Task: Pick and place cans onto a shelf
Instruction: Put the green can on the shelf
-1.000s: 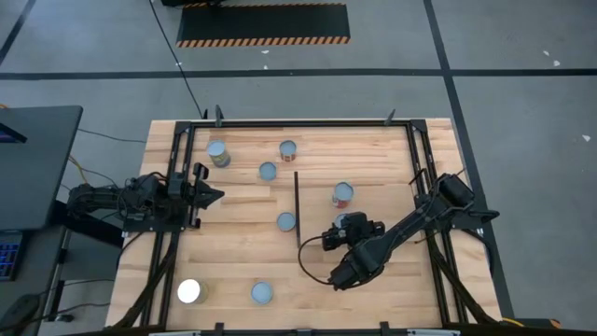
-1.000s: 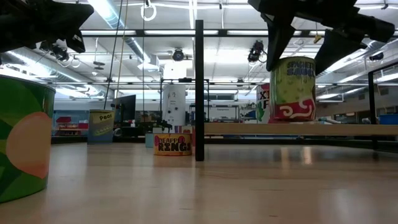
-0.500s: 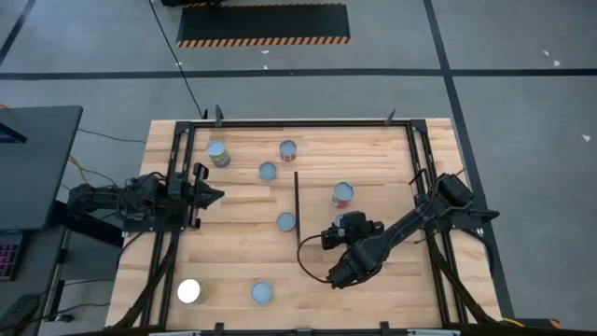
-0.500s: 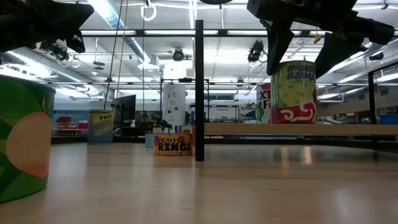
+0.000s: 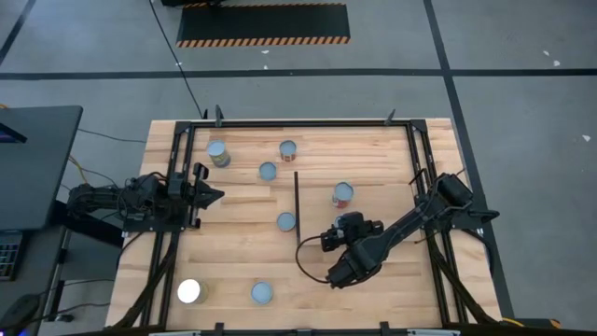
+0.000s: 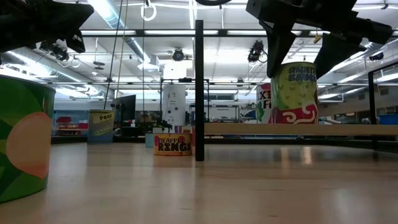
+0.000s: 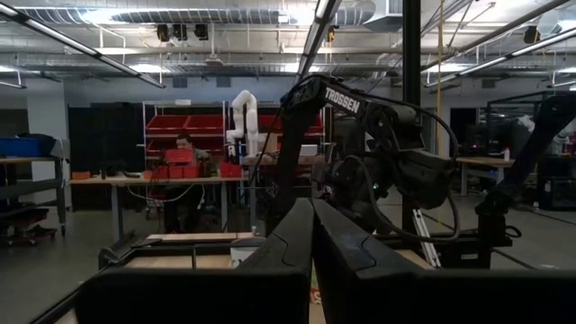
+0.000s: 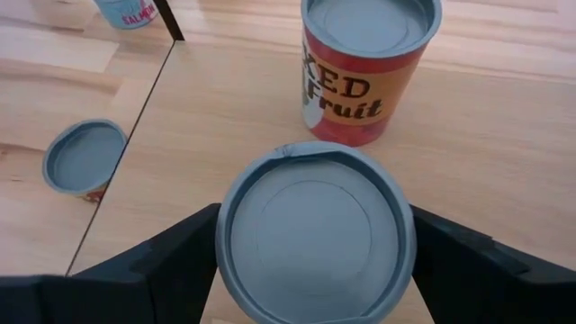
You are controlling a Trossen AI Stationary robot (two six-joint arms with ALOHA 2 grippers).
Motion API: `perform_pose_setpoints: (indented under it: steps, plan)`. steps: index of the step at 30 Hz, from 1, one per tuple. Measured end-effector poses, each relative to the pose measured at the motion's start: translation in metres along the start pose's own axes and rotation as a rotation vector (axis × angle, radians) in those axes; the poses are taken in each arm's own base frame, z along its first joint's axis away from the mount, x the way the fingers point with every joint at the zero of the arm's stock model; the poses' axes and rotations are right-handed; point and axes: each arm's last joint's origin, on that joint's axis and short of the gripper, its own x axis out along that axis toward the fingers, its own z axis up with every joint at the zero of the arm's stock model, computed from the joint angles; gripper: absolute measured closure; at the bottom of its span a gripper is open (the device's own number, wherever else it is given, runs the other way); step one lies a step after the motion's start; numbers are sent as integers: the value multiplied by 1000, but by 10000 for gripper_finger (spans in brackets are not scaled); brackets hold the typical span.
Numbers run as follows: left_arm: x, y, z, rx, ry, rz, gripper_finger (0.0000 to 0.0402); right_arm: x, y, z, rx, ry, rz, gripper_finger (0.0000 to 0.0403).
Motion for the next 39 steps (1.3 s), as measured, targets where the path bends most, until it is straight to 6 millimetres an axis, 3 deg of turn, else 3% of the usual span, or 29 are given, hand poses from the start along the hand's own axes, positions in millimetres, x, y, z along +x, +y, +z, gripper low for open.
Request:
perform_pose_setpoints:
  steps: [18,26,32,36,39]
  plan:
    - [0,0,0,0,0,0,390,0,-5,15,-43,-96,-50,56]
    - [0,0,0,0,0,0,390,-37,2,55,-153,-187,78,56]
    - [0,0,0,0,0,0,390,-68,-3,79,-419,-208,186,56]
    - [0,0,0,0,0,0,390,-93,-10,78,-653,-138,327,56]
    - [0,0,0,0,0,0,390,-105,-17,70,-787,62,446,56]
